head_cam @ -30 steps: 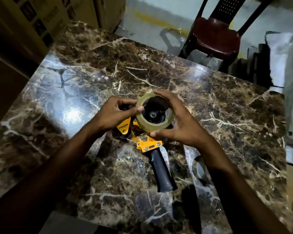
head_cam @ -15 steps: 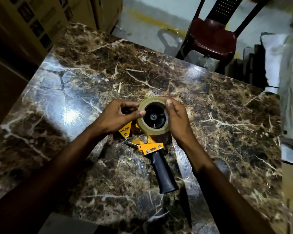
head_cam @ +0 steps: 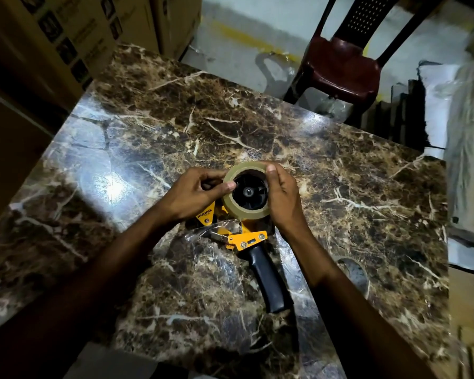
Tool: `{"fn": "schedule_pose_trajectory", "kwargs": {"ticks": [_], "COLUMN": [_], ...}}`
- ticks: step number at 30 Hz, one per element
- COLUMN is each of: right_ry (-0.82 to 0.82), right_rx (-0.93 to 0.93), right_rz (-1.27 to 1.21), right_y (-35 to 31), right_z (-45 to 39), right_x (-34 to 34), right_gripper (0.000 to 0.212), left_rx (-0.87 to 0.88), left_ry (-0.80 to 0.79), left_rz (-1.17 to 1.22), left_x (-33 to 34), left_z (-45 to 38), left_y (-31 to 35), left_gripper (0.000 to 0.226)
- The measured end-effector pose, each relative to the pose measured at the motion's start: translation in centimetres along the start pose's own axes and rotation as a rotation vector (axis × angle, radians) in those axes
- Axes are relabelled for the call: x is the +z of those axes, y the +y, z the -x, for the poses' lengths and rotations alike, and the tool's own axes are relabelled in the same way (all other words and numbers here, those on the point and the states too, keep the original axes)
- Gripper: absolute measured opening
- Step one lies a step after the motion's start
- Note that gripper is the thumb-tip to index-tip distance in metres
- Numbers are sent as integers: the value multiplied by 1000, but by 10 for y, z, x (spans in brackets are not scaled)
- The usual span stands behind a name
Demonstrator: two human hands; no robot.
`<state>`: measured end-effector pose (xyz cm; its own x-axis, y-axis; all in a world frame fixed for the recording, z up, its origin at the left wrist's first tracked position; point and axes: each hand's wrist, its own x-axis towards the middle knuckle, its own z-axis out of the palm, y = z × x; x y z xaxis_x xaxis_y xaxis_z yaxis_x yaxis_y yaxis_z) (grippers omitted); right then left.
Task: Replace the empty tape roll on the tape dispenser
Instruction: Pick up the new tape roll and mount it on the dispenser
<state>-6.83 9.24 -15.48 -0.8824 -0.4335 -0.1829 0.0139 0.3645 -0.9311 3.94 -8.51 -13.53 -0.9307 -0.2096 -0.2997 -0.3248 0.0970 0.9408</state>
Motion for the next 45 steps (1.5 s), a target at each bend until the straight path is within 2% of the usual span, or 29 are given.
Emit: {"fn": "schedule_pose_trajectory", "kwargs": {"ticks": [7,12,14,17,19,25,29,34,38,42,45], "right_ry": [39,133,183,256,292,315,330,378,310,123,11], "right_rx": [53,115,134,140,145,144,202,146,160,154,143], "right_rz": [-100,-239,-299,-382,-409,-444,-378,-325,-415,-499,-491], "right_y": [0,-1,1,4,5,8,12,26,26,25,27], "right_z": [2,7,10,12,13,12,13,18,15,9,6], "right_x": [3,13,17,22,24,24,26,27,23,6,-4], "right_gripper": [34,29,31,45,39,30,26,25,27,23,24], "left_rx": [-12,25,56,82,70,71,72,124,143,180,165], "left_ry": [-11,61,103,162,185,213,194,209,162,123,21], "left_rz": [9,-14,-24,-43,-64,-66,-100,-117,-96,-129,-169], "left_x": [2,8,13,18,19,21,23,24,22,13,6], "left_z": [0,5,8,7,5,4,2,2,-1,-14,-23], "left_y": [-1,-6,-10,-13,-14,-13,-15,-20,-23,-18,-15], "left_gripper": [38,35,33,33,34,44,31,35,35,34,38]}}
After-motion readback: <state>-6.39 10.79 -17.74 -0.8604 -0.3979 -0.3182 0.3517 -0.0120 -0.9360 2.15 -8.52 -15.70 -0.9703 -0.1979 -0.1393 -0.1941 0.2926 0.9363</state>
